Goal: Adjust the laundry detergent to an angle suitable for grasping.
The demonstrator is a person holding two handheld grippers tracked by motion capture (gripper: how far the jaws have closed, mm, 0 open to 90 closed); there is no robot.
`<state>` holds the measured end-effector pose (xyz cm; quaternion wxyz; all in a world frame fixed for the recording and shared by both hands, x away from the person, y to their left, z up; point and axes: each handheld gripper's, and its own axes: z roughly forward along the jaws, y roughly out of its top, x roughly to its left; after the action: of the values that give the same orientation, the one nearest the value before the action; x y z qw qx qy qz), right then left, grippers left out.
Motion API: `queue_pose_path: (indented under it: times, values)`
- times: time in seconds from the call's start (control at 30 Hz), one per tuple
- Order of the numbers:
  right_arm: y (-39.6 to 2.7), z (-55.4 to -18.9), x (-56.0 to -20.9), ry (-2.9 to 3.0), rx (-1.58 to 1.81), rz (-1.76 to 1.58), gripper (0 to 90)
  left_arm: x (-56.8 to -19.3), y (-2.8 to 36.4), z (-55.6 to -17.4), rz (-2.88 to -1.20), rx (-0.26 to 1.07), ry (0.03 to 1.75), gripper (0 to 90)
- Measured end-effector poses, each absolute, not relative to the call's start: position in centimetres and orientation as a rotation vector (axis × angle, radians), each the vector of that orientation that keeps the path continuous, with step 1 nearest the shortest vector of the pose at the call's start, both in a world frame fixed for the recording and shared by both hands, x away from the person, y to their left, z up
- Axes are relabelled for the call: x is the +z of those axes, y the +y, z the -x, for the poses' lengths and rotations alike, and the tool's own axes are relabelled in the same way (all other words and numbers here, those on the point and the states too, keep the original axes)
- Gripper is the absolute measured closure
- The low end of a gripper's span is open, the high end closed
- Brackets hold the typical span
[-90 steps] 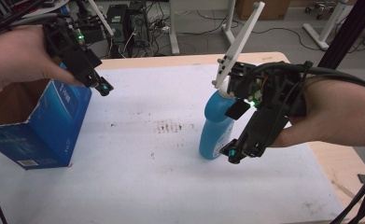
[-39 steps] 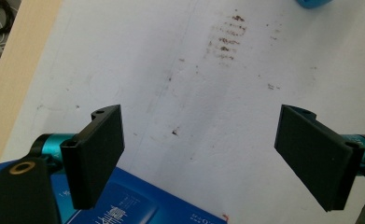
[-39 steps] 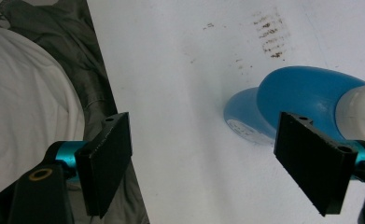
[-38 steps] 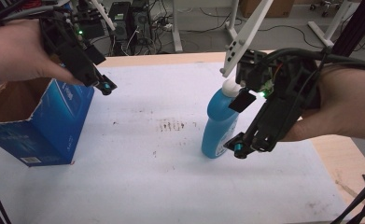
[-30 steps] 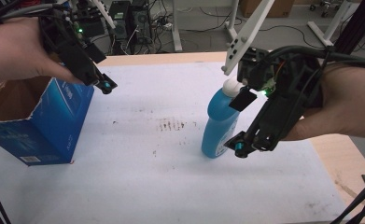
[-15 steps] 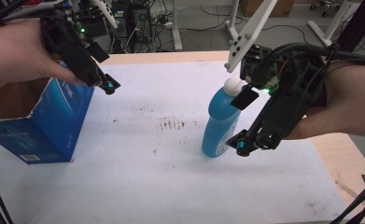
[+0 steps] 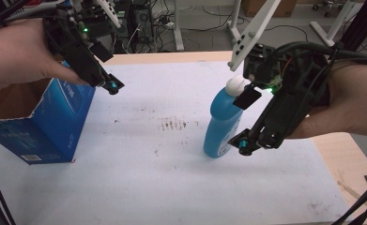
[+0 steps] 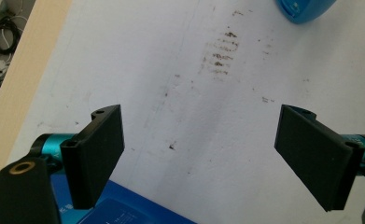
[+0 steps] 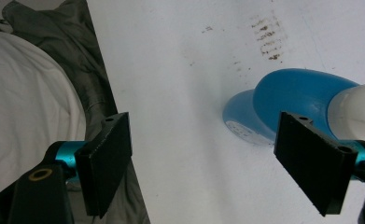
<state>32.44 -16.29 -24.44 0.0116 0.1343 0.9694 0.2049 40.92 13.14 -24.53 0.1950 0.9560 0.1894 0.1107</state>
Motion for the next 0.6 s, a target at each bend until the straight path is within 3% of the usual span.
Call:
queue_pose_path:
  times: [0.6]
  values:
    - [-16.3,-32.4,-24.4,3.020,0.645,-0.417,18.5,-25.8,11.7,-40.2,-2.645,0.290,0.485,16.0]
